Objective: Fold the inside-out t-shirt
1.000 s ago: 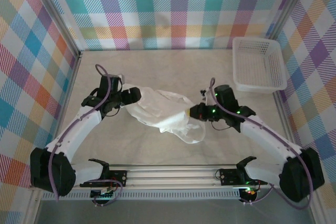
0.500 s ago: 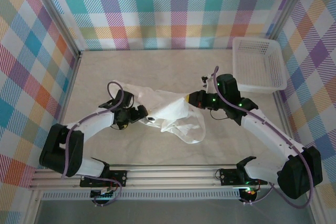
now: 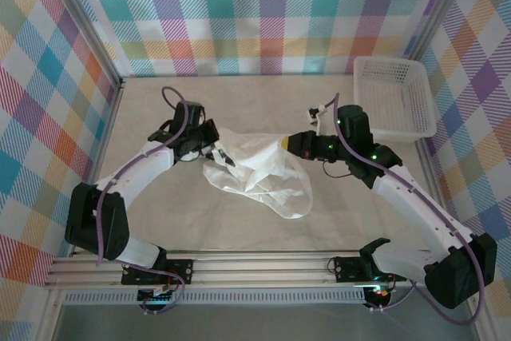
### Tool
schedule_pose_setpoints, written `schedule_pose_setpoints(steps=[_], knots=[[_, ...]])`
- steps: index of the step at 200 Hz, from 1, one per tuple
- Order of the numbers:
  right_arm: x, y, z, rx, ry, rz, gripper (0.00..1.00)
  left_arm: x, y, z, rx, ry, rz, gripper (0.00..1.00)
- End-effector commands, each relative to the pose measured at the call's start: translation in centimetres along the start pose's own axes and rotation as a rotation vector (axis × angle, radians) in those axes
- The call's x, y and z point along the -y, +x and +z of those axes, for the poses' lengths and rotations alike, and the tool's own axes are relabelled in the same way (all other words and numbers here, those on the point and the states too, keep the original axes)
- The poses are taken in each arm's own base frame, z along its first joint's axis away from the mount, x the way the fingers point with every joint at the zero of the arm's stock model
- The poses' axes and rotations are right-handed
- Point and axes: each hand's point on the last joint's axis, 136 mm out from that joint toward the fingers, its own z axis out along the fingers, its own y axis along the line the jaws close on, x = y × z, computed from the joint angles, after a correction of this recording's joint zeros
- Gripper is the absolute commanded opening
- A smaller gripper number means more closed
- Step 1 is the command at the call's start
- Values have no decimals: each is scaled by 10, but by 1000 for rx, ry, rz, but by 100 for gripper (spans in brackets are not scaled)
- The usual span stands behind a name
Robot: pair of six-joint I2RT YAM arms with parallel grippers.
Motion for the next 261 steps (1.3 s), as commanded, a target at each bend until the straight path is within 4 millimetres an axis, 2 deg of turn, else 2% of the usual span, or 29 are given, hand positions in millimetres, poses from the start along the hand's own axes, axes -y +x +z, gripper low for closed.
schedule_pose_setpoints(steps=[1,13,28,43,56,79,88,96,108,120,128,143,144,145,147,148,151,153,157,167,181,191,202,208,220,233,261], knots=[[-64,-12,-28,30,-141,-165,0,59,-66,-91,181,132,140,0],[-88,-10,-37,42,-164,-252,0,94,-100,-139,280,197,203,0],[-116,-6,-47,72,-192,-362,0,134,-130,-188,388,266,285,0],[-141,-8,-56,120,-220,-445,0,169,-155,-223,473,341,325,0],[-161,-15,-64,158,-253,-484,0,190,-174,-236,525,386,332,0],[-188,-27,-71,217,-294,-560,0,216,-201,-224,555,401,323,0],[-187,-37,-71,259,-262,-555,0,221,-208,-201,538,381,322,0],[-177,-51,-70,311,-184,-521,0,221,-214,-175,517,347,318,0],[-151,-73,-66,387,-26,-450,0,220,-218,-133,483,297,328,0],[-115,-94,-64,450,162,-350,0,216,-216,-85,437,256,340,0],[-83,-105,-62,457,278,-251,0,211,-213,-55,410,229,341,0],[-19,-113,-53,418,409,-23,0,198,-203,2,356,170,357,24],[-19,-113,-53,418,409,-23,0,197,-202,7,351,164,358,26],[-10,-114,-53,419,426,9,0,195,-201,10,347,158,358,28],[-5,-114,-53,416,434,24,0,193,-199,18,337,148,361,31],[6,-114,-51,413,453,56,0,191,-198,22,333,142,361,33],[15,-113,-51,411,465,88,0,187,-195,32,319,125,363,36],[31,-113,-50,407,487,139,0,183,-193,38,310,111,365,40],[45,-111,-48,400,504,185,0,176,-189,48,290,83,364,47],[90,-103,-42,366,557,321,0,158,-179,65,240,23,354,57],[120,-92,-30,300,589,372,0,135,-161,73,167,-51,327,62],[131,-82,-22,257,600,382,0,126,-146,65,129,-69,299,62],[137,-72,-14,227,577,388,0,111,-120,60,88,-81,281,63],[138,-69,-12,220,568,383,0,104,-108,46,92,-83,261,63],[139,-64,-11,208,554,357,0,78,-82,24,83,-119,174,63],[137,-62,-13,207,547,328,0,31,-35,11,6,-211,65,63],[129,-59,-14,183,524,287,0,-52,65,-12,-184,-400,-46,59]])
